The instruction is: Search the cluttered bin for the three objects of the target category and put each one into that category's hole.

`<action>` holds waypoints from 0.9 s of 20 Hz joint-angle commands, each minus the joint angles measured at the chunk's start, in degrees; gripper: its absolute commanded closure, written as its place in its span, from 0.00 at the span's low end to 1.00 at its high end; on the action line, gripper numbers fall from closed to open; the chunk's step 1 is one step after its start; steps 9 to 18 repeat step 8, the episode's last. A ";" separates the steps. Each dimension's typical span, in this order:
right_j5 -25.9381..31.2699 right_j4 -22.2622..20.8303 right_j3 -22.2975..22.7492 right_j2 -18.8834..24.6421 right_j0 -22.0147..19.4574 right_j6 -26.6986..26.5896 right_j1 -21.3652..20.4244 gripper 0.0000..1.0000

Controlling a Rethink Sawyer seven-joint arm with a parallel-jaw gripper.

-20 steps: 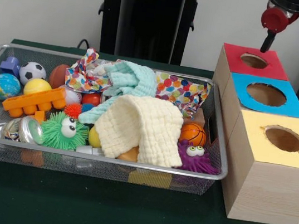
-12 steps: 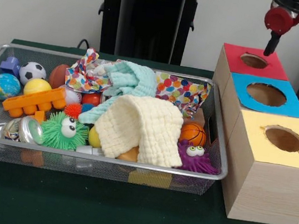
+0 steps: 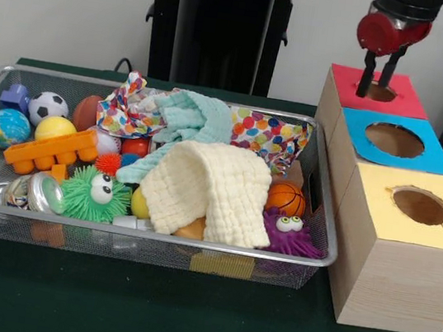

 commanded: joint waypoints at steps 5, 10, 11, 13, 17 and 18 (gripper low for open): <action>-4.31 2.52 -0.68 4.40 -5.71 13.00 -3.53 0.00; -3.44 2.13 -1.00 5.23 -6.17 11.93 -4.31 0.00; -3.44 2.13 -1.00 5.23 -6.17 11.93 -4.31 0.00; -3.44 2.13 -1.00 5.23 -6.17 11.93 -4.31 0.00; -3.44 2.13 -1.00 5.23 -6.17 11.93 -4.31 0.00; -3.44 2.13 -1.00 5.23 -6.17 11.93 -4.31 0.00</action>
